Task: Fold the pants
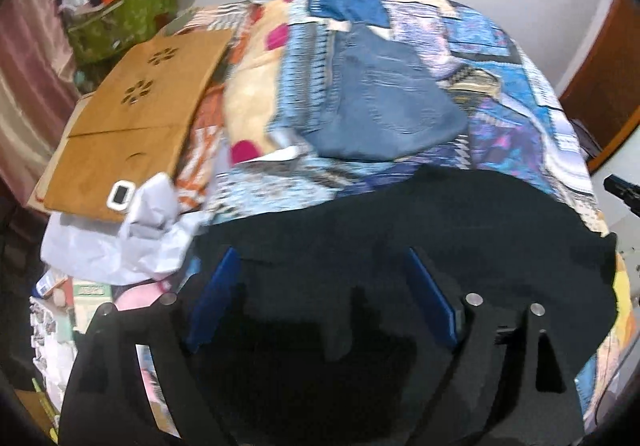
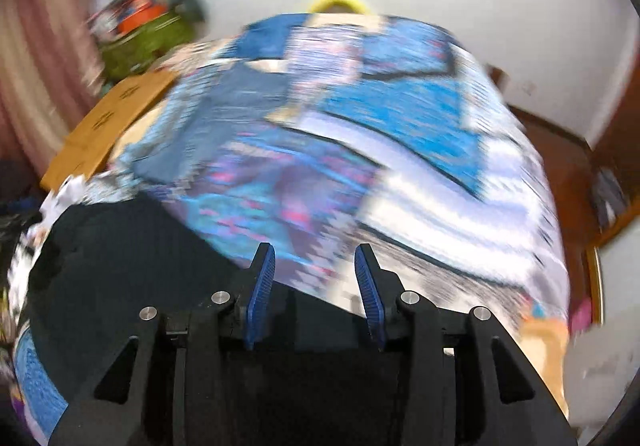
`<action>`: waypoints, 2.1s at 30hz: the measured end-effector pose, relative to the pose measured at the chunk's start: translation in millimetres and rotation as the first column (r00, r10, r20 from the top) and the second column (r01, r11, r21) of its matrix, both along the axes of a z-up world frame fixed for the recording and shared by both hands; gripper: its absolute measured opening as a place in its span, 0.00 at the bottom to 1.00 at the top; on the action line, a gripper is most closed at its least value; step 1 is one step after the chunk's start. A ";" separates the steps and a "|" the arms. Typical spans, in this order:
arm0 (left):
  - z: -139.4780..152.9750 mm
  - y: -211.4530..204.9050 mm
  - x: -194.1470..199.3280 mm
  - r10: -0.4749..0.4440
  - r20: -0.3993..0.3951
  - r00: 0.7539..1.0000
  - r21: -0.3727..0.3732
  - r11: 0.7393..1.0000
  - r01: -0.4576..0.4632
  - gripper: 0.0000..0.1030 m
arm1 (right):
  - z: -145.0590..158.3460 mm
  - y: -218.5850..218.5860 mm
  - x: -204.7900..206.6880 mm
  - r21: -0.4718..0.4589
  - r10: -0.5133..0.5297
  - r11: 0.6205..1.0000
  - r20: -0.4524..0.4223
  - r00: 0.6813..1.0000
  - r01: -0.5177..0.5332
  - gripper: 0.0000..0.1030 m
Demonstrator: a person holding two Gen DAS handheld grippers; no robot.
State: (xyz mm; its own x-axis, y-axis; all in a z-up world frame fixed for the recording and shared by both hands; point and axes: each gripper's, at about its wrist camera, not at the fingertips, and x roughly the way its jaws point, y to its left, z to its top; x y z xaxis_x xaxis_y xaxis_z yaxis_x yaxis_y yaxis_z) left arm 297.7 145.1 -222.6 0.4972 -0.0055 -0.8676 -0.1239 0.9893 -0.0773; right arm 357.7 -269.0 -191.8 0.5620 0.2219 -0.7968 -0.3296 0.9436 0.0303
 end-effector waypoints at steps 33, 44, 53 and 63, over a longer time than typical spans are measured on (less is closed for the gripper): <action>-26.7 -143.0 1.5 -0.224 -0.025 0.974 0.139 0.964 0.225 0.89 | -95.3 -136.6 -71.3 0.124 -0.194 0.968 -0.180 0.964 0.218 0.33; -26.9 -141.2 0.5 -0.223 -0.022 0.975 0.122 0.967 0.224 0.89 | -56.0 -134.1 -80.9 0.086 -0.206 0.976 0.051 0.977 0.201 0.13; -26.2 -142.5 -1.2 -0.227 -0.019 0.974 0.134 0.965 0.228 0.89 | -48.0 -141.8 -43.3 0.129 -0.279 0.954 0.045 0.959 0.271 0.16; -25.2 -140.8 -1.9 -0.233 -0.018 0.972 0.133 0.963 0.233 0.90 | -45.7 -177.0 -61.9 0.067 -0.389 0.919 0.007 0.921 0.387 0.21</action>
State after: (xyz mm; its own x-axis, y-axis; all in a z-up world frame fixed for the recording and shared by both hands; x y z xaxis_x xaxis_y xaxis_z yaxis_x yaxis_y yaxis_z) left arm 295.8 4.3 -247.8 0.4935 -0.0055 -0.8698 0.1112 0.9922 0.0569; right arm 295.8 -446.0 -237.5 0.6296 0.0325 -0.7763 0.0610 0.9940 0.0911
